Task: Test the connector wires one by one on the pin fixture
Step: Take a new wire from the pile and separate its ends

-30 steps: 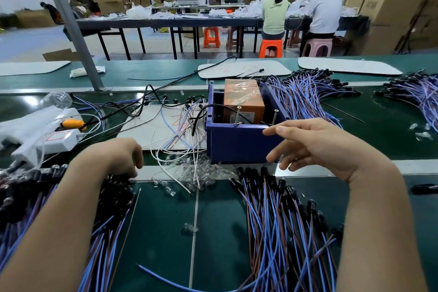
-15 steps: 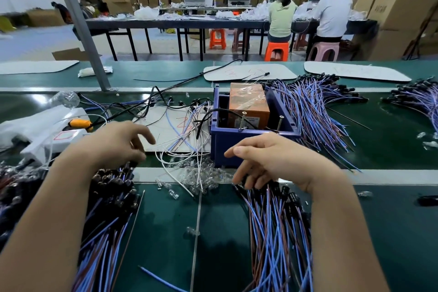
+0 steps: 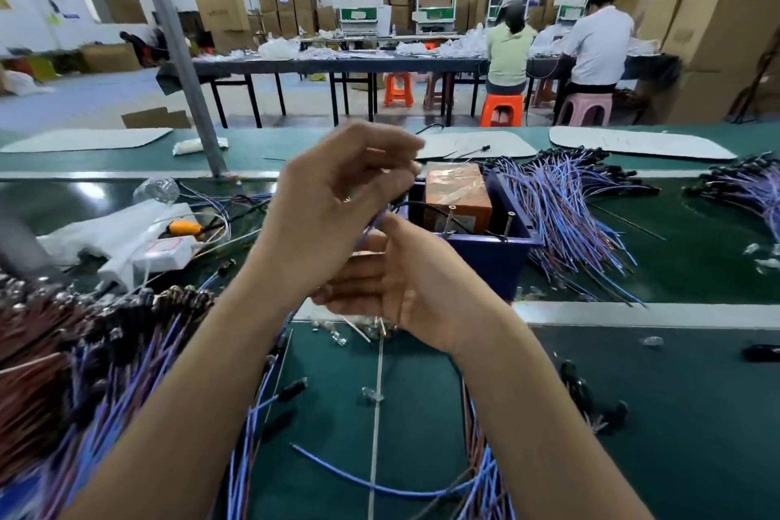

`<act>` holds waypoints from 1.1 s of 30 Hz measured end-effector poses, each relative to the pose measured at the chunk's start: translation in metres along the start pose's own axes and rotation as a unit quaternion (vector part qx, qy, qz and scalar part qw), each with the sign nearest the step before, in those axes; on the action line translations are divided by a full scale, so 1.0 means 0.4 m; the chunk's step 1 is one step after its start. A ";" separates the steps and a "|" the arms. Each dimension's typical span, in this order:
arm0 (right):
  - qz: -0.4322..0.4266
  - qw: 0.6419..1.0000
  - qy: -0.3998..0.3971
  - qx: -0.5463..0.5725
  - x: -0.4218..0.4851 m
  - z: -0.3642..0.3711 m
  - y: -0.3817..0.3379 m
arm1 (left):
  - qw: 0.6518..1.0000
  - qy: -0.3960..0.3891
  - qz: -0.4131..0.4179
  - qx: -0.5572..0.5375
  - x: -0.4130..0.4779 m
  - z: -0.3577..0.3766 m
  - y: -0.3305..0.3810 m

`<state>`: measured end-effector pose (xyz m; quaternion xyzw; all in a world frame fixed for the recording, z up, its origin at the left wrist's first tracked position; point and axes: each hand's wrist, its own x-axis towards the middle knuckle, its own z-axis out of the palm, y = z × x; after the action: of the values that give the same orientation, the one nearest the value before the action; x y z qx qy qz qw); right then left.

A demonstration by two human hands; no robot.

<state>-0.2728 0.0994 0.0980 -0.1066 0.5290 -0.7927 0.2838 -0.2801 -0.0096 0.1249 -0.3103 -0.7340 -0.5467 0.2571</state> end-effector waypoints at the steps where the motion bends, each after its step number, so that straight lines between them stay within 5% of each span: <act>1: -0.022 1.000 0.021 -0.004 -0.006 0.000 -0.003 | 1.000 -0.018 0.012 0.014 -0.004 0.001 0.001; 3: -0.073 0.995 0.060 -0.013 -0.021 -0.012 -0.018 | 0.997 -0.050 0.010 0.055 -0.005 -0.007 0.002; 7: -0.179 0.975 0.130 0.003 -0.074 -0.057 -0.073 | 0.973 -0.149 -0.178 -0.003 -0.016 -0.019 0.006; 13: -0.283 0.934 0.179 0.121 -0.197 -0.178 -0.139 | 0.955 -0.184 -0.201 -0.114 -0.013 -0.053 -0.008; 16: -0.277 0.954 0.106 -0.036 -0.265 -0.256 -0.125 | 0.940 -0.174 -0.220 -0.193 -0.005 -0.082 -0.021; 19: -0.157 0.948 -0.008 -0.277 -0.301 -0.276 -0.106 | 0.922 -0.155 -0.238 -0.264 0.003 -0.097 -0.038; 21: -0.096 0.931 0.006 -0.353 -0.289 -0.262 -0.113 | 0.914 -0.163 -0.254 -0.270 0.006 -0.089 -0.047; 24: -0.077 0.923 0.086 -0.367 -0.227 -0.214 -0.110 | 0.906 -0.188 -0.288 -0.247 0.000 -0.055 -0.051; 27: -0.163 0.890 0.155 -0.398 -0.166 -0.152 -0.096 | 0.891 -0.221 -0.318 -0.237 -0.007 -0.018 -0.052; 33: -0.262 0.871 0.152 -0.386 -0.133 -0.109 -0.077 | 0.852 -0.212 -0.350 -0.327 -0.010 0.009 -0.049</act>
<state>-0.2601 0.1717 0.1144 -0.2210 0.7820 -0.5770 -0.0819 -0.2920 -0.0109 0.1084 -0.2074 -0.6093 -0.7302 -0.2292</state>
